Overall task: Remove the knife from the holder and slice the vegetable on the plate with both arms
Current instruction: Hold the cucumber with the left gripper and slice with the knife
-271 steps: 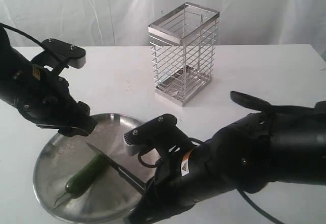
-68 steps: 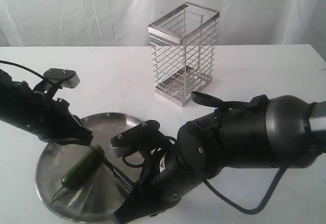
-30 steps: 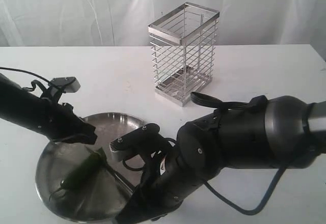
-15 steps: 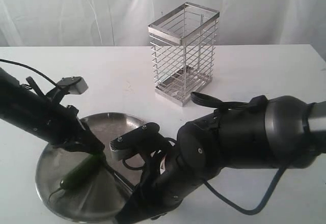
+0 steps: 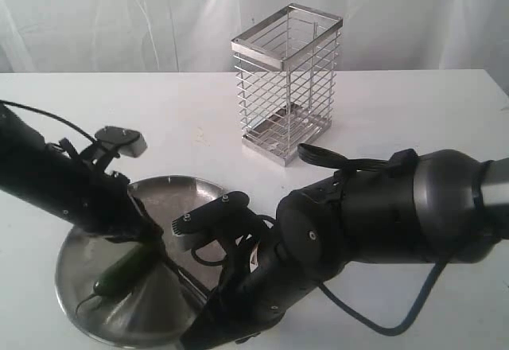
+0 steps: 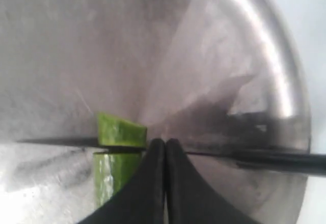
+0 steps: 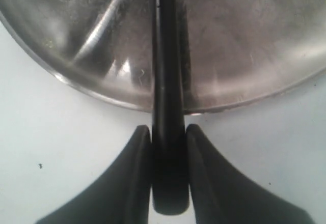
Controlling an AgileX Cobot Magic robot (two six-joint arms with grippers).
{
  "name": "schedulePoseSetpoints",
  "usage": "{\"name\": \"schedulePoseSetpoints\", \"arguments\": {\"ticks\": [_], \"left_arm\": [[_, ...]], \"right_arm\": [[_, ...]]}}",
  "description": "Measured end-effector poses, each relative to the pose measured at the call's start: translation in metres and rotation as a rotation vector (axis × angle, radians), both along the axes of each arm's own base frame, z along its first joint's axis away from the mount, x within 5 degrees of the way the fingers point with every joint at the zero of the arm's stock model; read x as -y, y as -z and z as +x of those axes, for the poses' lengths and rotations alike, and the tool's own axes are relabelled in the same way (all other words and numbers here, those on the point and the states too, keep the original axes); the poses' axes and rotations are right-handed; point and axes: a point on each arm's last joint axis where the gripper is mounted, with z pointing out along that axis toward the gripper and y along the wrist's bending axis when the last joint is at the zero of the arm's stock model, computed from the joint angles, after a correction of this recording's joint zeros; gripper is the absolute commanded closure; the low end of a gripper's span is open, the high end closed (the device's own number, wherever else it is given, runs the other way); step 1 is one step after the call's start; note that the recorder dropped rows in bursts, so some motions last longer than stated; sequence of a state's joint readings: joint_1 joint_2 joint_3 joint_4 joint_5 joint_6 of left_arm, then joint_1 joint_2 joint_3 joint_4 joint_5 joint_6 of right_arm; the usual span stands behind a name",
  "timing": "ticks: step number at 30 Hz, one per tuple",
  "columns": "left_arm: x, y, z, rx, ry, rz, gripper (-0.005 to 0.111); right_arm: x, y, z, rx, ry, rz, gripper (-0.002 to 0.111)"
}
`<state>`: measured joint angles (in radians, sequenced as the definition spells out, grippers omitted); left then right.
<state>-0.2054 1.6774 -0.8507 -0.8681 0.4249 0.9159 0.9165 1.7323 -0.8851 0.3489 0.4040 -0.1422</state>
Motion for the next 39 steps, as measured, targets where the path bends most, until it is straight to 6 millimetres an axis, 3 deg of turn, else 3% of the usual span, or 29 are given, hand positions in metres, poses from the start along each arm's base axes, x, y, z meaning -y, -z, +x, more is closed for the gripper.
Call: {"name": "schedulePoseSetpoints", "arguments": {"ticks": [4, 7, 13, 15, 31, 39], "left_arm": [[-0.006, -0.031, -0.007, 0.082, 0.004, 0.016, 0.107], [-0.012, -0.023, -0.017, 0.023, 0.000, 0.064, 0.104], [-0.016, -0.004, -0.034, -0.060, -0.002, 0.095, 0.073], [-0.018, 0.001, -0.037, -0.061, -0.014, 0.107, 0.068], [-0.026, 0.016, -0.027, -0.019, -0.122, 0.157, 0.068], [-0.024, 0.015, -0.025, -0.029, -0.128, 0.144, 0.068]], "right_arm": [[0.000, 0.000, 0.000, 0.006, -0.008, -0.005, 0.108], [0.001, 0.000, 0.001, 0.010, -0.008, -0.009, 0.108], [0.001, 0.000, 0.001, 0.015, -0.011, -0.011, 0.108], [0.000, 0.000, 0.001, 0.022, -0.009, -0.006, 0.108], [0.006, 0.003, -0.004, -0.038, -0.020, -0.074, 0.108], [0.012, -0.003, -0.001, 0.005, -0.002, -0.117, 0.108]]}}
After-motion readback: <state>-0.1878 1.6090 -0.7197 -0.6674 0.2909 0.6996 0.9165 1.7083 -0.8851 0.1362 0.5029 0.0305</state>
